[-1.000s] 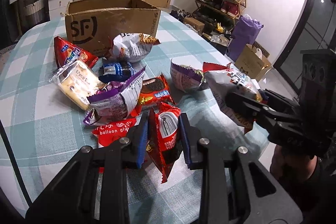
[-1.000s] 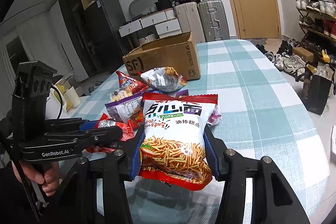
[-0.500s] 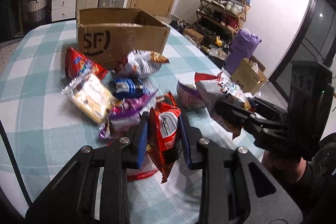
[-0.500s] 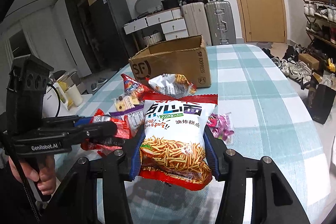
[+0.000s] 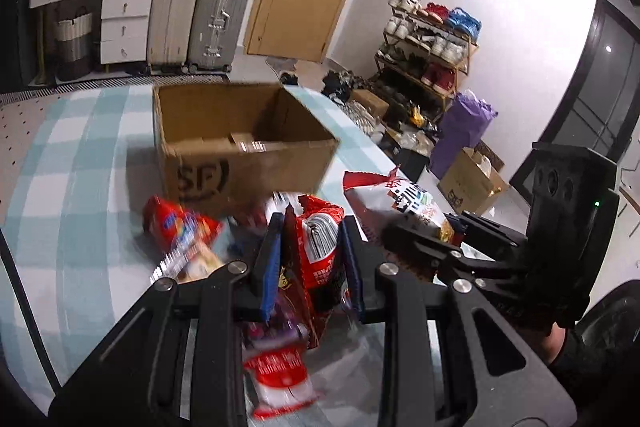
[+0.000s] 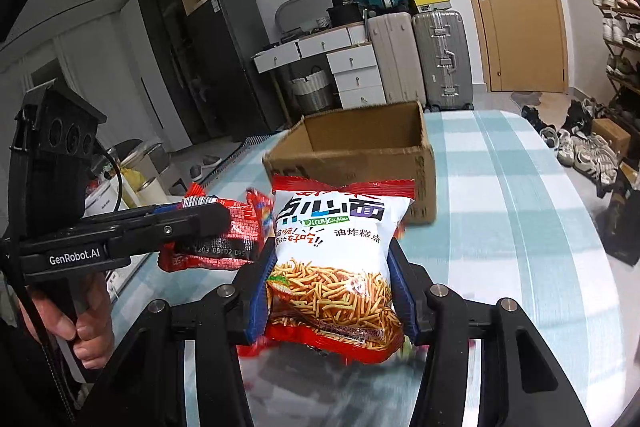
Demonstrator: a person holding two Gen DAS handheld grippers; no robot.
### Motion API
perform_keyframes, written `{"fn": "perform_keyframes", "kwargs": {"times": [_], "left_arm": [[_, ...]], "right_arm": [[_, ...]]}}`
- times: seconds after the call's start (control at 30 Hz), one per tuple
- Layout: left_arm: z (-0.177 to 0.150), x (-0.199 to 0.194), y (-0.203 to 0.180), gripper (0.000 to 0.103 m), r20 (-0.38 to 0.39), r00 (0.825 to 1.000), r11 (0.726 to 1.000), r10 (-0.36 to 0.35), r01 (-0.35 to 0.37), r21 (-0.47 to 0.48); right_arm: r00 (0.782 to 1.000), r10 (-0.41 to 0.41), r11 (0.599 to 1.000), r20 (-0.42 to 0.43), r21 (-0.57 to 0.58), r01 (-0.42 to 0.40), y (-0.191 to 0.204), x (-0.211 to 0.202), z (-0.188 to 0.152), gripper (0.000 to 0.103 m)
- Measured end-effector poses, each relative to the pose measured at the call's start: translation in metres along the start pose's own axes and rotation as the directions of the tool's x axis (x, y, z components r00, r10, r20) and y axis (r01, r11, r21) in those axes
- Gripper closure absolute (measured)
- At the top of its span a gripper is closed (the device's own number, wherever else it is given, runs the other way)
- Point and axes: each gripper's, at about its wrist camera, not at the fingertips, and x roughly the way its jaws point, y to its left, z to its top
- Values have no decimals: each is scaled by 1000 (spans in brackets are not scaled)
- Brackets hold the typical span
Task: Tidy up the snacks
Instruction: 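Carry both bags over the cardboard box and open both grippers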
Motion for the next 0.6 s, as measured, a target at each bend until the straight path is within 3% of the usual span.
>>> {"fn": "perform_keyframes", "kwargs": {"times": [0.27, 0.6], "left_arm": [[60, 5, 17, 78, 45, 999, 1000, 18, -18, -12], [137, 39, 47, 78, 36, 998, 999, 51, -51, -11]], "right_arm": [[999, 30, 999, 16, -13, -30, -4, 24, 59, 52], [998, 58, 998, -4, -11, -58, -13, 74, 125, 51]]}}
